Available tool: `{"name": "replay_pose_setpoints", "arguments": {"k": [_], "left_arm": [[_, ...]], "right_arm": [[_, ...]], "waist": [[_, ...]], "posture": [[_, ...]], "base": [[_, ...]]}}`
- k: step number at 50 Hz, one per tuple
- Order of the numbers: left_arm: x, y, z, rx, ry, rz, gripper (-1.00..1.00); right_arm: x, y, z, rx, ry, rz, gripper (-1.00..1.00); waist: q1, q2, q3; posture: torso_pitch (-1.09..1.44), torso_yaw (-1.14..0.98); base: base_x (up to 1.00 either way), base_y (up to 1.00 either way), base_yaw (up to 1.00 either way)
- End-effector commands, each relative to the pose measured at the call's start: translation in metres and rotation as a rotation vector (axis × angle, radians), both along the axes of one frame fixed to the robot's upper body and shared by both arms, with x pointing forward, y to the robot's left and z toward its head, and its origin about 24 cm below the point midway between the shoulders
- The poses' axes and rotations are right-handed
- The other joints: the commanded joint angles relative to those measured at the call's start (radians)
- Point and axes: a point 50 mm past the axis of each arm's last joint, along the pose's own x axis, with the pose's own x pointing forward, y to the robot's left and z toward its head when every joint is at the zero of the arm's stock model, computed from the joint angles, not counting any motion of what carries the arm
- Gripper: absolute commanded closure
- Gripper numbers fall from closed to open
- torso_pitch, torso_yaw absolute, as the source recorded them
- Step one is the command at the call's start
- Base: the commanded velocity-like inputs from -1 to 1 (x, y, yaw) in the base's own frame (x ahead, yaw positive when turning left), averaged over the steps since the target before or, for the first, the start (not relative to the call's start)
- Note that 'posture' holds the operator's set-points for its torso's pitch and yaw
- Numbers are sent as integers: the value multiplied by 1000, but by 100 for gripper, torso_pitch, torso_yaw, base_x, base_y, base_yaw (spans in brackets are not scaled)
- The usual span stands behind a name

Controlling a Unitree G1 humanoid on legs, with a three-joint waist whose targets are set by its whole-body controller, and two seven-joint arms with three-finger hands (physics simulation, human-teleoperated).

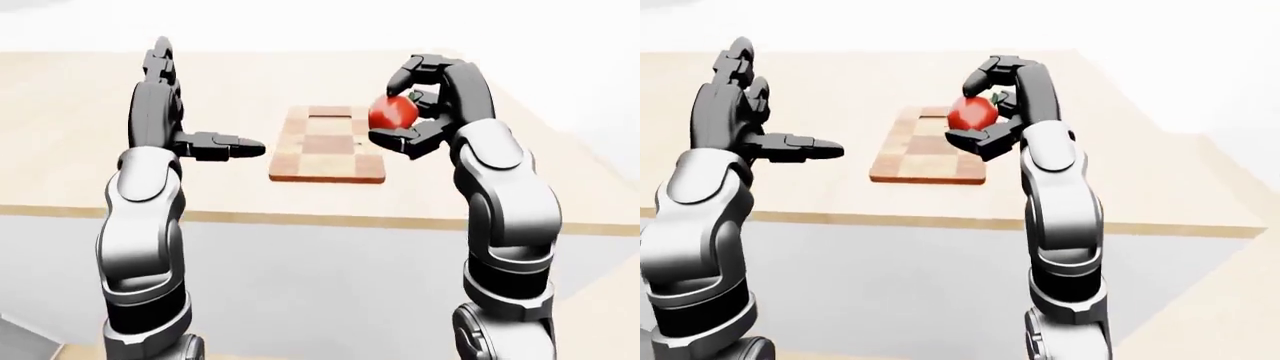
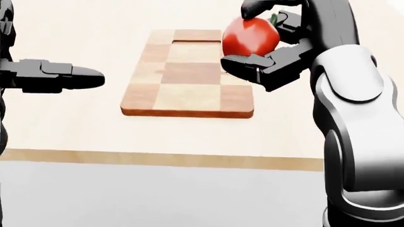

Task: Place the kiwi and the bell pepper on separate cutting boards.

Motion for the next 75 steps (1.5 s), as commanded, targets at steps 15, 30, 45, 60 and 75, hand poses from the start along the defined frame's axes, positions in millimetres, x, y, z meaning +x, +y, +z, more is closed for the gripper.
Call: {"name": "replay_pose_setpoints", "arguments": {"k": [15, 30, 45, 60, 75], "left_arm": [[-3, -4, 14, 8, -71, -24, -100], [-6, -3, 19, 6, -80, -24, -100], [-6, 1, 17, -1, -81, -21, -100], [-5, 3, 13, -5, -79, -22, -100], [-7, 5, 15, -3, -84, -18, -100]], "right_arm": [[-5, 3, 24, -3, -105, 0, 100], [21, 22, 35, -11, -103, -8, 100], [64, 63, 11, 3, -39, 36, 100], [88, 96, -25, -66, 14, 70, 100], [91, 93, -38, -127, 28, 43, 100]], "waist": [[-8, 37, -10], [-10, 12, -40], [-20, 22, -30], [-25, 37, -38], [-14, 31, -49]], "posture": [[0, 0], [0, 0], [0, 0], [0, 0], [0, 0]], "base": [[2, 0, 0], [0, 0, 0], [0, 0, 0], [0, 0, 0], [0, 0, 0]]}}
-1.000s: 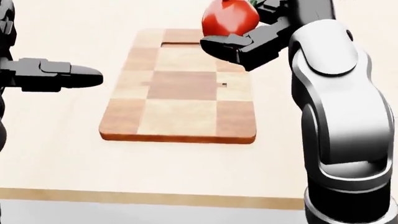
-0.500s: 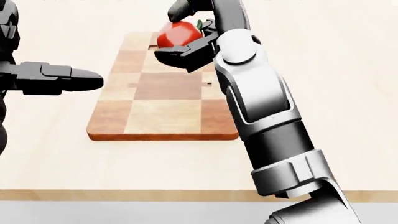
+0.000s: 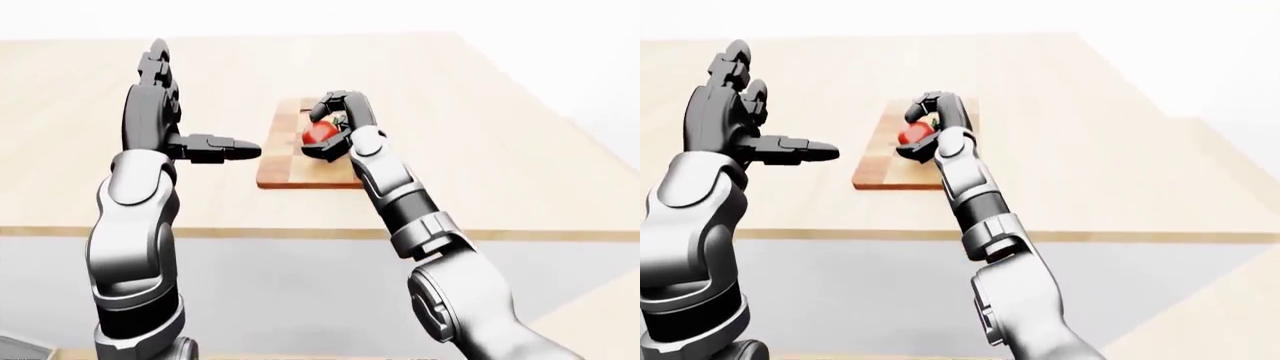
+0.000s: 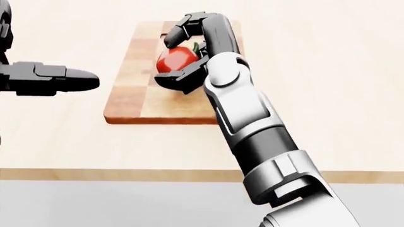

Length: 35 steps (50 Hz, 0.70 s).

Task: Place the kiwi and the bell pepper on separate cutting boards.

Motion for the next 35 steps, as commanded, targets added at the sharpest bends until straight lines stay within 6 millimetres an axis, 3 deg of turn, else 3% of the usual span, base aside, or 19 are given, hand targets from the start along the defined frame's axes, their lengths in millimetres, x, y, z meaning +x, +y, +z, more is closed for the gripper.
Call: {"name": "replay_pose_setpoints", "arguments": {"k": [1, 4, 12, 19, 26, 35], "left_arm": [[-5, -1, 16, 16, -86, 0, -100], [-4, 0, 15, 15, -85, -1, -100], [-3, 0, 13, 13, -81, 0, -100], [-4, 1, 12, 11, -81, 2, -100], [-4, 1, 11, 8, -79, 3, -100], [-5, 1, 11, 9, -79, 2, -100]], "right_arm": [[-1, 5, 32, 8, -132, 19, 100], [-1, 4, 29, -13, -132, 13, 95], [1, 1, 24, -35, -133, -3, 53], [1, 1, 20, -45, -134, -5, -33], [1, 1, 17, -52, -133, -10, -54], [-2, -3, 32, -32, -154, -17, -45]], "waist": [[0, 6, -31], [2, 5, -32], [5, 3, -36], [5, 3, -39], [6, 3, -43], [6, 3, -44]], "posture": [[0, 0], [0, 0], [0, 0], [0, 0], [0, 0], [0, 0]], "base": [[0, 0, 0], [0, 0, 0], [0, 0, 0], [0, 0, 0], [0, 0, 0], [0, 0, 0]]}}
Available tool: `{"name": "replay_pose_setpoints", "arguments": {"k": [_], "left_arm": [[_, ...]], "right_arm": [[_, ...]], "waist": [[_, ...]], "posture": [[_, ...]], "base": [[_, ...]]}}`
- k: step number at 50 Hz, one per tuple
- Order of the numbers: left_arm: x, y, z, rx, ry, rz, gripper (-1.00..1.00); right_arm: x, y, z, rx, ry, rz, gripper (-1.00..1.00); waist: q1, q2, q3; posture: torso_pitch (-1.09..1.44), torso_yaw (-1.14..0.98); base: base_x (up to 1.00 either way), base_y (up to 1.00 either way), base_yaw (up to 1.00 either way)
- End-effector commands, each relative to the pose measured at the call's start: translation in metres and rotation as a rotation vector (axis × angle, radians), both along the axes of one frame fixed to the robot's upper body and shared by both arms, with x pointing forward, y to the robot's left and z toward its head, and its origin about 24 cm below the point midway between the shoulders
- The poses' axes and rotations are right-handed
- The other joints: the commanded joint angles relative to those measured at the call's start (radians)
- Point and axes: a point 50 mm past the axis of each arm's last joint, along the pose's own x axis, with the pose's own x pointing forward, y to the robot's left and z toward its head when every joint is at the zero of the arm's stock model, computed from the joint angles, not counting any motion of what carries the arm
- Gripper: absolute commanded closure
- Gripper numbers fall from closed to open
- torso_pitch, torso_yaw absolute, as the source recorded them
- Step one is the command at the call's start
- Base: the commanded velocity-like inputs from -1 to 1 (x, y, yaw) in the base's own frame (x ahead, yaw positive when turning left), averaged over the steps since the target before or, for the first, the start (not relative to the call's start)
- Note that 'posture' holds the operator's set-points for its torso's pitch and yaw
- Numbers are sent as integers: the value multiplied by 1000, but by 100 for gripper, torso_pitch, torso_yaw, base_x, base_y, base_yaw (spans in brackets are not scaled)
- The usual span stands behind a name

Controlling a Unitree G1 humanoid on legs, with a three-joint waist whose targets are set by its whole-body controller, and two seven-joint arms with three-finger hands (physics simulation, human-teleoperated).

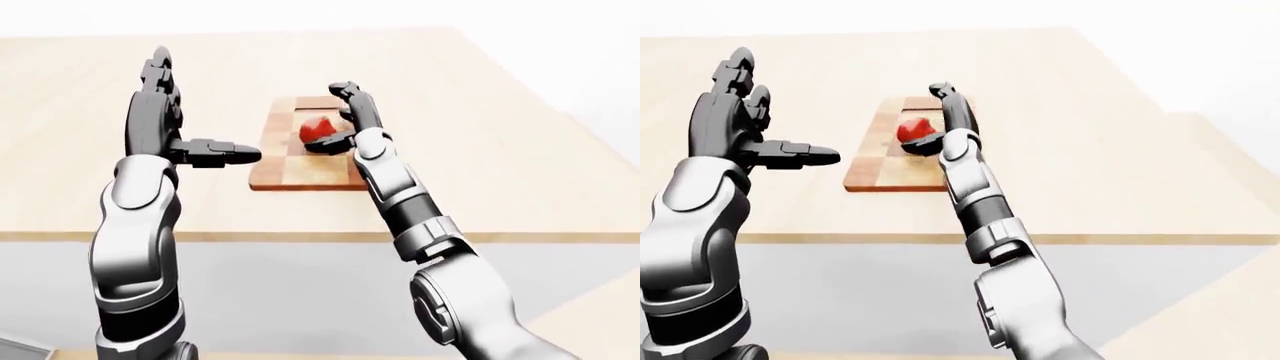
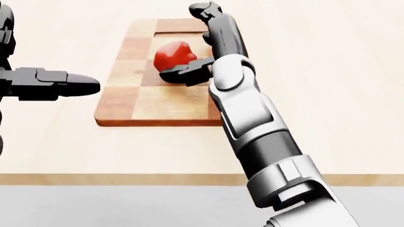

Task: Place the kiwi and the bell pepper on separate cutting boards.

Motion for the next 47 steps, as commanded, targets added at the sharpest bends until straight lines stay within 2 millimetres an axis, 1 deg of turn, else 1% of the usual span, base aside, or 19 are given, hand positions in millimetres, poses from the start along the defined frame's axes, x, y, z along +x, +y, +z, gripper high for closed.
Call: {"name": "replay_pose_setpoints", "arguments": {"k": [1, 6, 9, 13, 17, 19, 20, 21, 22, 26, 27, 28, 30, 31, 33, 36, 39, 42, 47], "left_arm": [[-6, -1, 19, 17, -92, 3, -100], [-7, 0, 22, 19, -95, 4, -100], [-7, -1, 25, 22, -97, 5, -100], [-8, -2, 29, 27, -101, 6, -100], [-9, -2, 29, 26, -102, 8, -100], [-11, 0, 30, 22, -105, 13, -100], [-12, 0, 29, 20, -105, 15, -100], [-13, 1, 28, 18, -104, 17, -100], [-13, 1, 27, 16, -104, 19, -100], [-19, 6, 26, 3, -108, 30, -100], [-19, 7, 25, 4, -106, 32, -100], [-21, 10, 25, 6, -103, 40, -100], [-22, 11, 25, 7, -104, 42, -100], [-25, 19, 23, 4, -103, 58, -100], [-31, 26, 19, -13, -103, 66, -100], [-47, 42, 14, -59, -135, 74, -100], [-65, 48, 12, -94, -174, 66, -100], [-79, 55, 3, -113, -188, 69, -100], [-111, 70, 0, -159, -260, 122, -100]], "right_arm": [[-3, 5, 39, 17, -125, 17, -46], [-19, -4, 66, 42, -178, 23, -47], [-27, -20, 78, 62, -198, 18, -55], [-43, -46, 94, 115, -227, 3, -55], [-65, -72, 108, 151, -262, -8, -56], [-78, -85, 115, 168, -281, -13, -62], [-85, -91, 117, 182, -286, -17, -73], [-90, -96, 117, 195, -285, -18, -98], [-94, -103, 117, 205, -293, -26, -100], [-105, -129, 113, 235, -296, -66, -100], [-106, -132, 113, 247, -293, -72, -100], [-107, -142, 113, 258, -297, -96, -100], [-107, -146, 112, 257, -299, -100, -100], [-112, -159, 109, 276, -298, -128, -100], [-116, -173, 106, 293, -301, -157, -100], [-128, -196, 97, 315, -300, -205, -100], [-142, -211, 87, 328, -301, -242, -100], [-160, -225, 80, 362, -303, -281, -100], [-188, -253, 81, 404, -343, -345, -100]], "waist": [[1, 5, -32], [2, 1, -26], [3, -2, -21], [5, -9, -16], [5, -14, -12], [5, -16, -9], [5, -16, -8], [4, -17, -7], [4, -17, -5], [1, -20, -2], [0, -21, -2], [-1, -22, -1], [-2, -23, -2], [-2, -23, -1], [-2, -23, -1], [-2, -23, -1], [-2, -26, 1], [-1, -30, 6], [2, -34, 11]], "posture": [[0, 0], [0, 0], [0, 0], [0, 0], [0, 0], [0, 0], [0, 0], [0, 0], [0, 0], [0, 0], [0, 0], [0, 0], [0, 0], [0, 0], [0, 0], [0, 0], [0, 0], [0, 0], [0, 0]], "base": [[0, 0, 0], [0, 0, 0], [0, 0, 0], [0, 0, 0], [0, 0, 0], [0, 0, 0], [0, 0, 0], [0, 0, 0], [0, 0, 0], [0, 0, 0], [0, 0, 0], [0, 0, 0], [0, 0, 0], [0, 0, 0], [0, 0, 0], [0, 0, 0], [0, 0, 0], [0, 0, 0], [0, 0, 0]]}}
